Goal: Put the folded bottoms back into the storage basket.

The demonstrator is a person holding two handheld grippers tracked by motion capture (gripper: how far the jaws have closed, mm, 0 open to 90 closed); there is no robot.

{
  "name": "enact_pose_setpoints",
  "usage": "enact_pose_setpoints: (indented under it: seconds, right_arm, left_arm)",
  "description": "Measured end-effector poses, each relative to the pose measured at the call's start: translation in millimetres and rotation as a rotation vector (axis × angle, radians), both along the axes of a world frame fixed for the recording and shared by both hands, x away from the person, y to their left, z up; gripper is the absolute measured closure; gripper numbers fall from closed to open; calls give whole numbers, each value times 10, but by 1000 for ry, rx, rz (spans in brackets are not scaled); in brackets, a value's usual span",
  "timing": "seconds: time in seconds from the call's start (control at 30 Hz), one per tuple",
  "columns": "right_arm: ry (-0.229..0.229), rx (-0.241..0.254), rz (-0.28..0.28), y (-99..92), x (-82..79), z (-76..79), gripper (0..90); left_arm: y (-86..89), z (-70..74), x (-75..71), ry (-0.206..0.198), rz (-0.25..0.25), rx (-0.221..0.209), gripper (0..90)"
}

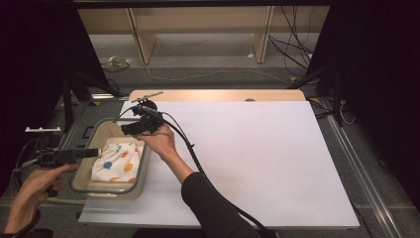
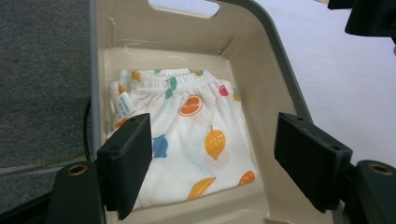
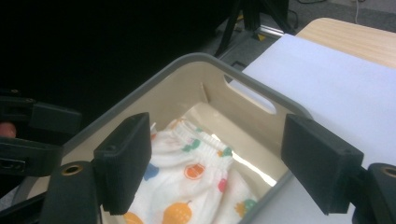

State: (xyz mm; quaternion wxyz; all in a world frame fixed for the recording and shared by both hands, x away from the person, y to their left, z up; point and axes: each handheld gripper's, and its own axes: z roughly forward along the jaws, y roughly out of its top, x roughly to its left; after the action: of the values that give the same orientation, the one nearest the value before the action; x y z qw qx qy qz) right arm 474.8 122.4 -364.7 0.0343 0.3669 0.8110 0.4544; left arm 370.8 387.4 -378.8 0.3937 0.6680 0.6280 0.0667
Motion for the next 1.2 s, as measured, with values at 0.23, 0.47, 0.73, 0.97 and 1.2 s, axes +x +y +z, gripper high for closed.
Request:
enact_pose_setpoints:
  seconds: [0.23,0.47,0.73,0.97,1.2]
  right_arm:
    - [-8,8,-16,-151,7,17,247]
    - [-15,14,-25,-280,21,27,243]
    - [-23,17,-35,-392,18,57,243]
    - [-29,14,-44,-489,12,47,220]
    - [-34,22,-56,-602,10,42,196]
  left_arm:
    - [-97,8,17,-8,-20,3,251]
    - [-196,12,35,-24,-46,-7,219]
    - [-316,34,50,-46,-77,-18,205]
    - [-439,41,60,-65,-105,-23,190]
    - [-549,49,64,-85,-131,-26,173]
